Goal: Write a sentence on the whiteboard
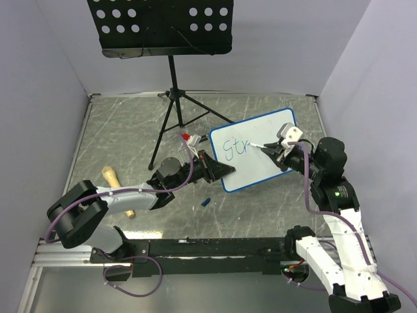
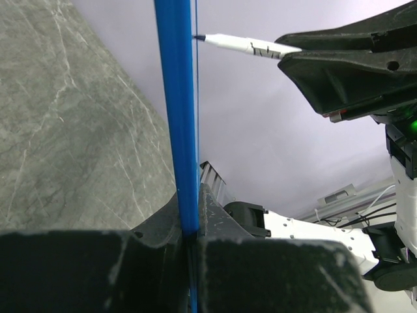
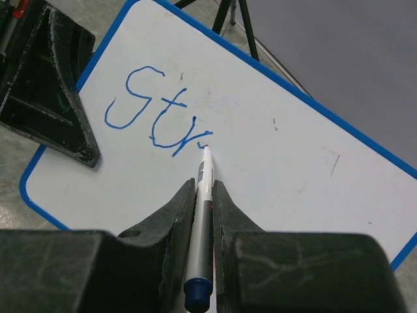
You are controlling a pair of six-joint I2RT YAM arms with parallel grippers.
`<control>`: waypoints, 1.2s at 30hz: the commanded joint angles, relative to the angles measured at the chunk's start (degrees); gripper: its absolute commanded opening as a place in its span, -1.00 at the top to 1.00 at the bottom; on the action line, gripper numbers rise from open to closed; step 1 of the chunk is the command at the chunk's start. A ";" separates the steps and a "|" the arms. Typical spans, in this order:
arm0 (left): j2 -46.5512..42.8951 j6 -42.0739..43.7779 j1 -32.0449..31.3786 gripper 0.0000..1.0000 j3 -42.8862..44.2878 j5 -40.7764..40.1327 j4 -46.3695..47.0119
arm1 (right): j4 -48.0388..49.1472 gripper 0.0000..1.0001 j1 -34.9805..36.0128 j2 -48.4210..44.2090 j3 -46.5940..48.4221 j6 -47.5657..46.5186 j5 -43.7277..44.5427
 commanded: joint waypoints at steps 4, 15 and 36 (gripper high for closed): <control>-2.25 0.24 -0.13 0.98 1.94 2.55 11.27 | 5.00 1.00 -0.32 1.00 -0.16 2.11 4.35; -3.31 0.51 -0.04 0.98 0.88 0.36 10.56 | -0.53 1.00 -0.49 -0.05 0.10 -0.70 3.48; -3.05 0.07 -0.04 0.98 0.88 0.44 10.65 | -0.98 1.00 -0.41 0.73 0.45 0.97 -1.89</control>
